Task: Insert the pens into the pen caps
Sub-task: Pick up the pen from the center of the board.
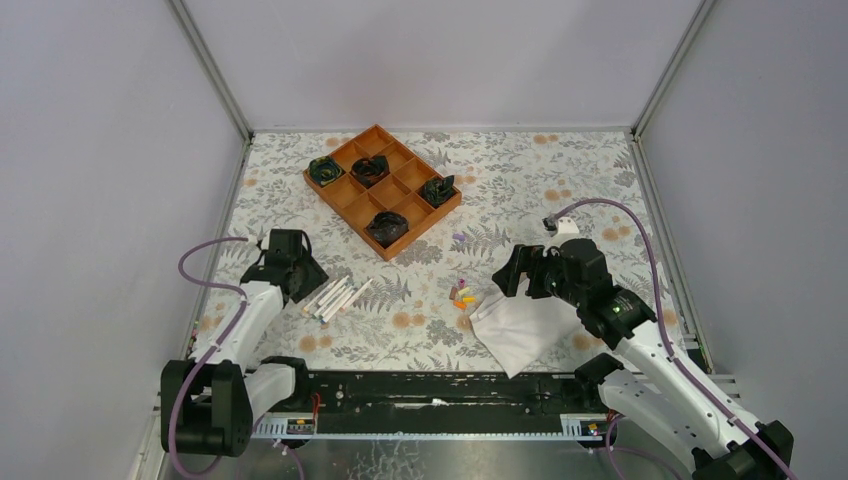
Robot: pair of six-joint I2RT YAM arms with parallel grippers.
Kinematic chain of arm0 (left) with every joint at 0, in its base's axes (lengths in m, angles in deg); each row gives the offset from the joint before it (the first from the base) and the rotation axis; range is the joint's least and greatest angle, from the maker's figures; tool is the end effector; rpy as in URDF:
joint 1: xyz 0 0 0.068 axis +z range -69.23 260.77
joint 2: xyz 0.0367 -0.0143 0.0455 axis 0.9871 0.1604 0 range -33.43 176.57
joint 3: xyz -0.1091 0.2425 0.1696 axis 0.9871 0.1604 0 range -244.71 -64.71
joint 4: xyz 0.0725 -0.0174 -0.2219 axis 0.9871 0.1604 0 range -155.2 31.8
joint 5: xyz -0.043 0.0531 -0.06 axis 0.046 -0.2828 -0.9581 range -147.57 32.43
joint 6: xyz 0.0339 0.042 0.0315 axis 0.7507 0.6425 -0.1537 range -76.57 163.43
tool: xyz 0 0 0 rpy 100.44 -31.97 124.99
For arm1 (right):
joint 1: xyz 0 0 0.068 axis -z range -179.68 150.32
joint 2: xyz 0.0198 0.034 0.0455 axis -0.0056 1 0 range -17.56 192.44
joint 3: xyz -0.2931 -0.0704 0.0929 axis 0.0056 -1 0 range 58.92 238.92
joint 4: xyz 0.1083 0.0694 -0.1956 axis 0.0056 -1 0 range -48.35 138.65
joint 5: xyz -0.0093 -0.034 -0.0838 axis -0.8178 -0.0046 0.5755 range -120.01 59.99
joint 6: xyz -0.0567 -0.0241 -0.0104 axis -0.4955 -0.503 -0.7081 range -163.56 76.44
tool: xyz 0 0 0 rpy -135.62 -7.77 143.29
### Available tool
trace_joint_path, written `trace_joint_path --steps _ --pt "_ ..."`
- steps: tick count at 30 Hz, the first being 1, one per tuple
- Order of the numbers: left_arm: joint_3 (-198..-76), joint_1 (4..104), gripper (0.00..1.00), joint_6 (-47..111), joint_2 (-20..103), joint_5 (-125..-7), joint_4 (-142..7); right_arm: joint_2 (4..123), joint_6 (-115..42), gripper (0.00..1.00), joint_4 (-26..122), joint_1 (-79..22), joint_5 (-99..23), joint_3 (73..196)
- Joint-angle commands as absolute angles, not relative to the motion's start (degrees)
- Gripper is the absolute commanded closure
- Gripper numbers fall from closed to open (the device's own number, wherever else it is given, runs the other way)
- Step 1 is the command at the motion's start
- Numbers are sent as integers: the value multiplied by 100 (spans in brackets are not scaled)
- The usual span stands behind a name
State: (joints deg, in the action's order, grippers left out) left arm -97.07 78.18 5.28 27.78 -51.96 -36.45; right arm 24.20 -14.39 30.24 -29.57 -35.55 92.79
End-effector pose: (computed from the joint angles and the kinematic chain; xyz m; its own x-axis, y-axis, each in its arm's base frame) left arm 0.1546 -0.0023 0.2292 -0.6588 -0.5856 -0.4722 -0.5268 0.8072 -0.2661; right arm 0.1026 0.0642 0.2945 -0.6138 0.2067 -0.7619 -0.3114 0.8235 0.4742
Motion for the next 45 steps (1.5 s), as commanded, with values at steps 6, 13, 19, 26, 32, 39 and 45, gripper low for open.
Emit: trace_joint_path --steps 6,13,19,26,32,39,45 --pt "-9667 7708 56 405 3041 -4960 -3718 2398 -1290 1 3270 -2982 -3526 9302" --pt "-9687 7591 57 408 3196 -4924 -3693 2422 -1193 1 3345 -2983 -3532 9234" --pt "-9719 7576 57 410 3293 -4887 -3681 2404 -1162 1 3352 -2984 -3521 9189" --pt "-9757 7574 57 422 3410 -4853 -3690 2351 -1152 1 3345 -2987 -3561 9160" --pt "-9807 7575 57 436 3550 -4822 -3714 2272 -1091 1 3352 -2990 -3581 9127" --pt "-9850 7576 57 463 3712 -4797 -3758 2206 -1025 1 3353 -2984 -3608 9075" --pt "-9959 7568 56 578 3732 -4678 -3700 2156 -1011 1 3320 -2987 -3600 9056"
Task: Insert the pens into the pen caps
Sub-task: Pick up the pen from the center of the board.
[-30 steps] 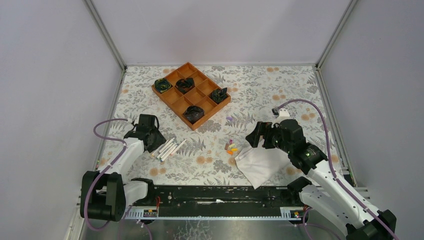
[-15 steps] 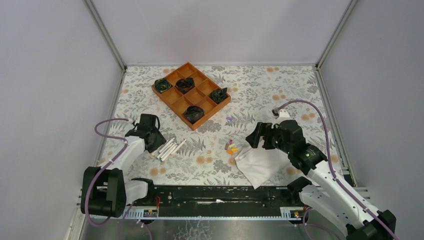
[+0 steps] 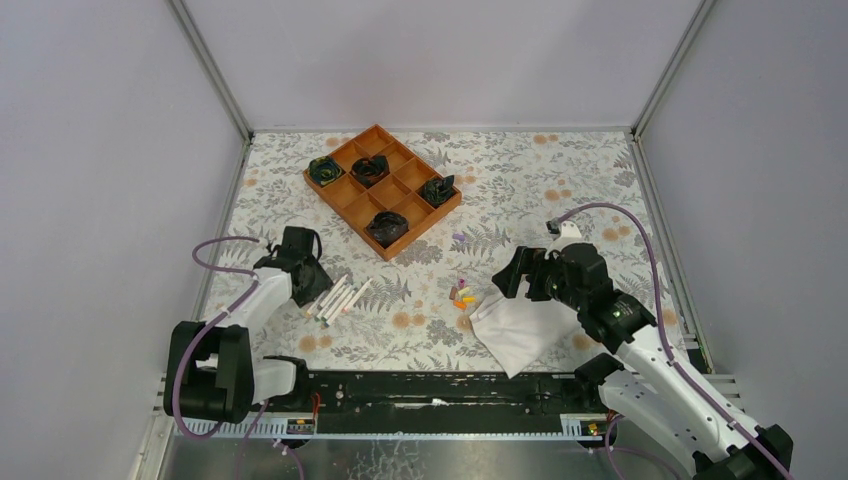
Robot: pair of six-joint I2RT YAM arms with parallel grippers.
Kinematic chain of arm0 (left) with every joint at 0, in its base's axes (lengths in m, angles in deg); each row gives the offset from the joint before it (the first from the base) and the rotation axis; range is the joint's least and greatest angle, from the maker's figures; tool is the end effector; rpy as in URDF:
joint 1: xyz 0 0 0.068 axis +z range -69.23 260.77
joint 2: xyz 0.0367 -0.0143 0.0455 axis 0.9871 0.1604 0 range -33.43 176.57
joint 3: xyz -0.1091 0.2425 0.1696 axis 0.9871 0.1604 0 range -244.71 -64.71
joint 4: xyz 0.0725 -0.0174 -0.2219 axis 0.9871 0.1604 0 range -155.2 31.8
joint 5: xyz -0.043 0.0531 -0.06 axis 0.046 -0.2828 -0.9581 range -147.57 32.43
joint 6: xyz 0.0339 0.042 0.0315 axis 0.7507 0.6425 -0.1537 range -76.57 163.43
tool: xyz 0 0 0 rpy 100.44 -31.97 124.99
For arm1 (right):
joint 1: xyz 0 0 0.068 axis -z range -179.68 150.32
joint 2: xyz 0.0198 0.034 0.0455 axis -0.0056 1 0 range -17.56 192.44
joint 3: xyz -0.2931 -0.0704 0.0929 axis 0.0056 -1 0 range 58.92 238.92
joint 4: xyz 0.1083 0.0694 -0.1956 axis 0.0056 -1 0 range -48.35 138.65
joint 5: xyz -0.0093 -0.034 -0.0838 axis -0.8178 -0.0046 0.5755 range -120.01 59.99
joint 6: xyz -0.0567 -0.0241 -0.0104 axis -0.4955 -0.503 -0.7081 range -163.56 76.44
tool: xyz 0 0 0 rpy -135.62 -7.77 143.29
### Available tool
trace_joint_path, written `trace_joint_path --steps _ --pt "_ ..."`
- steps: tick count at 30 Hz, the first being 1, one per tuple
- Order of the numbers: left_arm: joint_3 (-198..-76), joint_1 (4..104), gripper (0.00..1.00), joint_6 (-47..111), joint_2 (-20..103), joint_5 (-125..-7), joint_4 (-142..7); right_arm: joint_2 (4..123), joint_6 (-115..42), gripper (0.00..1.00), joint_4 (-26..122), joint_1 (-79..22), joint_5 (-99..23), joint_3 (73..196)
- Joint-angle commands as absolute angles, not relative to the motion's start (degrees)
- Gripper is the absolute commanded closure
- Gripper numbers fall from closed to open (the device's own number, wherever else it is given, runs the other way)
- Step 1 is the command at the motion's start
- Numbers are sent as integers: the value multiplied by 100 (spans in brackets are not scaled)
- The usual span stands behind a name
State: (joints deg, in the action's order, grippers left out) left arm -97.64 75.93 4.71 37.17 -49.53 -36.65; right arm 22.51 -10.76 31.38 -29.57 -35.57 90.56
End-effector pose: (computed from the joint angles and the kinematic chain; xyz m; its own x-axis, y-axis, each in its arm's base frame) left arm 0.1738 -0.0080 0.2087 -0.7286 -0.5599 -0.3945 -0.5491 0.8218 -0.1524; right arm 0.0981 0.0617 0.2867 -0.6258 0.2621 -0.7346 -0.2768 0.8059 0.5234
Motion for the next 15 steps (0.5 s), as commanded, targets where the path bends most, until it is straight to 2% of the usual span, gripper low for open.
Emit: trace_joint_path --steps 1,15 --pt "-9993 7574 55 600 3718 -4612 -3643 2152 -1009 1 3326 -2987 -3599 9049" --pt "-10066 7367 53 637 3788 -4511 -3466 2088 -948 1 3384 -2982 -3618 8944"
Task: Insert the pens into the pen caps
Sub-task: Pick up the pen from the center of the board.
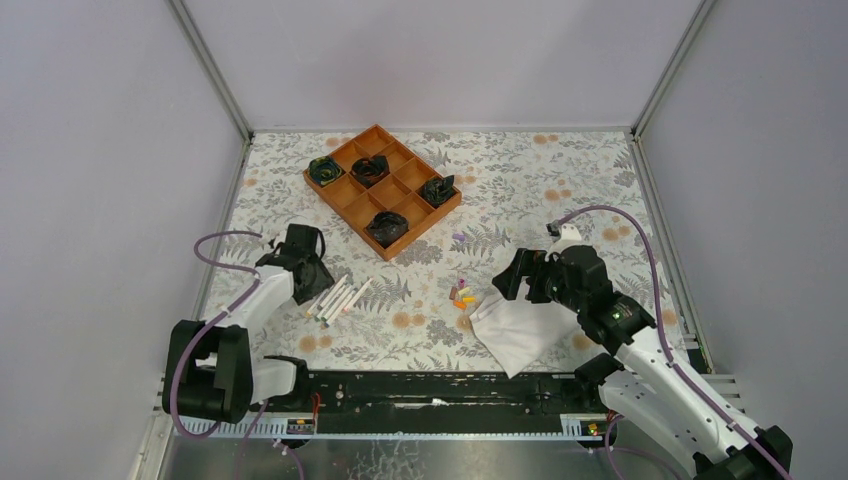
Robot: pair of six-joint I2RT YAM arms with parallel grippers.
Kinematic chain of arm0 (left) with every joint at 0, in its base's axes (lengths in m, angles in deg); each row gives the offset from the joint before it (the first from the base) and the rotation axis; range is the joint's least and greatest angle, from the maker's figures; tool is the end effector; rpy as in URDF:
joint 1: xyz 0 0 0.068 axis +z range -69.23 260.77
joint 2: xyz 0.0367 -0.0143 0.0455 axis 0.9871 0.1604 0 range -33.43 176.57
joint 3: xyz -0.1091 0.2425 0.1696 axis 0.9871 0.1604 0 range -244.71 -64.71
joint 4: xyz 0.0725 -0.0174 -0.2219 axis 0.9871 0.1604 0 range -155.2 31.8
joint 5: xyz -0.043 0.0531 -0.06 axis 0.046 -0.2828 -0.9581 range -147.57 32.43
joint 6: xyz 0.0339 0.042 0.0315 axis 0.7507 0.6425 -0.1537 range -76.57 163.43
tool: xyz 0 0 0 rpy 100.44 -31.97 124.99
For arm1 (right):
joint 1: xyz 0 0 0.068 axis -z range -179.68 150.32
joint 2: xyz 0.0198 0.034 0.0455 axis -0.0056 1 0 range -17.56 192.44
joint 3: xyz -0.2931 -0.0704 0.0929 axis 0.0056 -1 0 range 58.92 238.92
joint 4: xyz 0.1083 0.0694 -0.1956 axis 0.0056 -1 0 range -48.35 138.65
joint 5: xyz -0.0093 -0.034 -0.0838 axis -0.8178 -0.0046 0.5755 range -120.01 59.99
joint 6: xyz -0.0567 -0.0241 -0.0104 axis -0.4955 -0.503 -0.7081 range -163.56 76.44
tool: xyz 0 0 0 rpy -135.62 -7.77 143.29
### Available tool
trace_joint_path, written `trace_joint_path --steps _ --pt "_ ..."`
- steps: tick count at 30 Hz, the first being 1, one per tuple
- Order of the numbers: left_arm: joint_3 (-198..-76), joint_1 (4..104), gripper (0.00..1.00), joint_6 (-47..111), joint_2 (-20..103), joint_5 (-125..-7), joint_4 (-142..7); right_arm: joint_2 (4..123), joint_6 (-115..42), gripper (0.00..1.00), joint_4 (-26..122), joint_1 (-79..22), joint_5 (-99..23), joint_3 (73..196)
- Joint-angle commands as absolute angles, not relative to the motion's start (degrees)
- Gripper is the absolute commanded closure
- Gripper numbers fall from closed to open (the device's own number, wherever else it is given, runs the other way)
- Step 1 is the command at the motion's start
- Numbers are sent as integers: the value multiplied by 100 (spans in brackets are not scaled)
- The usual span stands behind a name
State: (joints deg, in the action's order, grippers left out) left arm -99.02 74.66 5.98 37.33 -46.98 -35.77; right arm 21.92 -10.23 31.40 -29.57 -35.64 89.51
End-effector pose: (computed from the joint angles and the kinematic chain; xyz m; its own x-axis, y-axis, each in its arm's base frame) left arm 0.1769 -0.0101 0.2140 -0.7387 -0.5221 -0.4263 -0.5281 0.8413 -0.1153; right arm 0.0961 0.0606 0.2817 -0.6337 0.2664 -0.7263 -0.2683 0.8049 0.5293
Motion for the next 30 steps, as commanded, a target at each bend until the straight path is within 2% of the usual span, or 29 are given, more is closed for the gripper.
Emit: trace_joint_path --steps 1,10,22,25,27,30 --pt "-10070 7358 52 632 3803 -4515 -3462 2077 -946 1 3384 -2988 -3617 8942" --pt "-10138 7329 52 639 4002 -4441 -3418 2017 -927 1 3377 -2983 -3613 8916" --pt "-10251 7330 57 591 4153 -4057 -3337 1893 -876 1 3391 -2986 -3599 8839" --pt "-10259 7330 61 597 4223 -4107 -3323 1886 -850 1 3437 -2983 -3612 8803" --pt "-10280 7329 72 621 4282 -4134 -3305 1896 -834 1 3472 -2985 -3631 8778" --pt "-10303 7321 72 641 4365 -4169 -3303 1919 -824 1 3526 -2987 -3665 8775"
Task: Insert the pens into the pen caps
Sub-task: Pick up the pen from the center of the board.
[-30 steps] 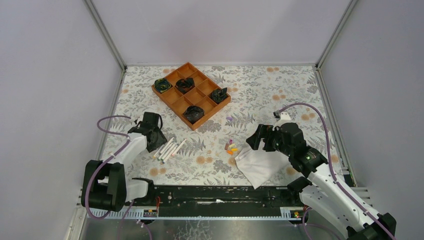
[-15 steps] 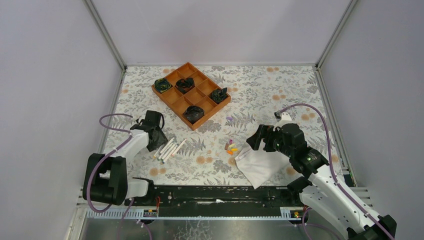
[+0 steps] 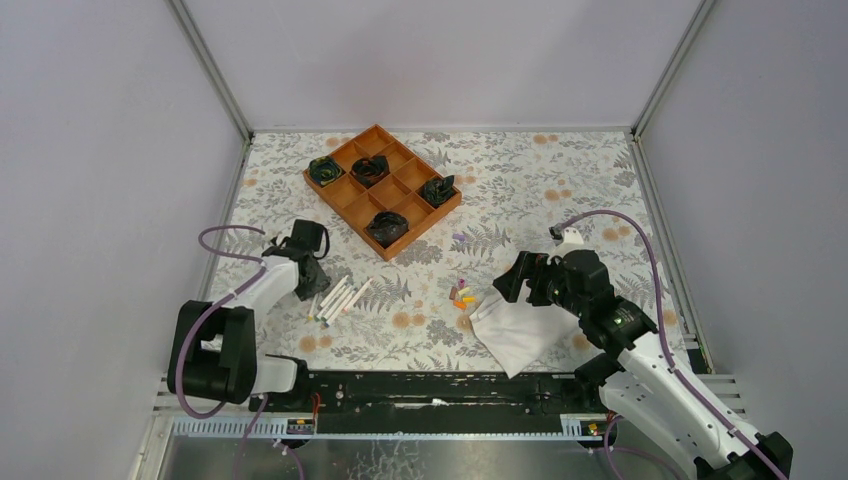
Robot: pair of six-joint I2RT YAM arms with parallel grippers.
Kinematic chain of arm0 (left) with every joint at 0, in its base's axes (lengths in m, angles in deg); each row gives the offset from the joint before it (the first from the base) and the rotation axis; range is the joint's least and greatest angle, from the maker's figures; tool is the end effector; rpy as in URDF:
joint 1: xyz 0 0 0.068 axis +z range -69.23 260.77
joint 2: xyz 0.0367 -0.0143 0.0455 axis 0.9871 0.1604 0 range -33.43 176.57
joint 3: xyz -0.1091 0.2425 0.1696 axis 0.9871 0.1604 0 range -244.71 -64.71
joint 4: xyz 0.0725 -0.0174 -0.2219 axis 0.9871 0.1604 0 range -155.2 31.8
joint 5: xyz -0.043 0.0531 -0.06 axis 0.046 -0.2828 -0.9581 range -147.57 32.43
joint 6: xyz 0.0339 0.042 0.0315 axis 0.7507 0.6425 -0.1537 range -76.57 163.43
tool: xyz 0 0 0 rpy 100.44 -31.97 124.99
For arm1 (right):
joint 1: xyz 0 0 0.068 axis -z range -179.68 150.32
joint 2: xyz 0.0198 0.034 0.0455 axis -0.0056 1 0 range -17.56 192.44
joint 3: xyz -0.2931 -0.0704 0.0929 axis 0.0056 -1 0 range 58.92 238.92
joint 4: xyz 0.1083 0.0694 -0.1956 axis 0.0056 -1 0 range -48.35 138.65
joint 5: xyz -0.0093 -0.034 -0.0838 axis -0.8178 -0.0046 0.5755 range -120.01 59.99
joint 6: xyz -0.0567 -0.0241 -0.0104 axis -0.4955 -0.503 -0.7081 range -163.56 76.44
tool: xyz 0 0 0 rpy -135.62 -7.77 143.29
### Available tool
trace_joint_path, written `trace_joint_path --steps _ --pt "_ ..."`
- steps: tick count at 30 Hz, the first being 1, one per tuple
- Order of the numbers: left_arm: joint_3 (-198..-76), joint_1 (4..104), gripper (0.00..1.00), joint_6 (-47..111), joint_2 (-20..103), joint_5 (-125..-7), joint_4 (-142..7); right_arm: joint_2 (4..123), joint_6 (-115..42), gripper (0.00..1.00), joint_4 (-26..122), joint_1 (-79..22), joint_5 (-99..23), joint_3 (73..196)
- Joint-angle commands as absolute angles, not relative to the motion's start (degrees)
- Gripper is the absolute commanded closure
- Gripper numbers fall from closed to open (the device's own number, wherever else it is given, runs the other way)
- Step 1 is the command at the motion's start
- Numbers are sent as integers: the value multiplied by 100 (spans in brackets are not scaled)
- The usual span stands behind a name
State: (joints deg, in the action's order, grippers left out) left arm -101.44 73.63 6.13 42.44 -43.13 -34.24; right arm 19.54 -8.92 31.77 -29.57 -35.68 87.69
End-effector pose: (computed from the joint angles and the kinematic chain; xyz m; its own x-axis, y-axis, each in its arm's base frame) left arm 0.1908 -0.0119 0.2095 -0.7641 -0.4958 -0.4127 -0.5367 0.8436 -0.0197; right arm 0.0898 0.0570 0.2756 -0.6298 0.2904 -0.7204 -0.2618 0.7939 0.5488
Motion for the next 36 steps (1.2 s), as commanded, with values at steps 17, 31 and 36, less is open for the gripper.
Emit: trace_joint_path --steps 17,31,36 --pt "-10450 7227 87 710 4654 -4060 -3225 2009 -810 1 3661 -2988 -3713 8810" --pt "-11167 6840 100 1599 3732 -4178 -3288 2088 -844 1 2988 -2984 -3828 9372" --pt "-11386 6018 100 2146 3475 -5123 -3805 2343 -762 1 2836 -2982 -4151 9702"
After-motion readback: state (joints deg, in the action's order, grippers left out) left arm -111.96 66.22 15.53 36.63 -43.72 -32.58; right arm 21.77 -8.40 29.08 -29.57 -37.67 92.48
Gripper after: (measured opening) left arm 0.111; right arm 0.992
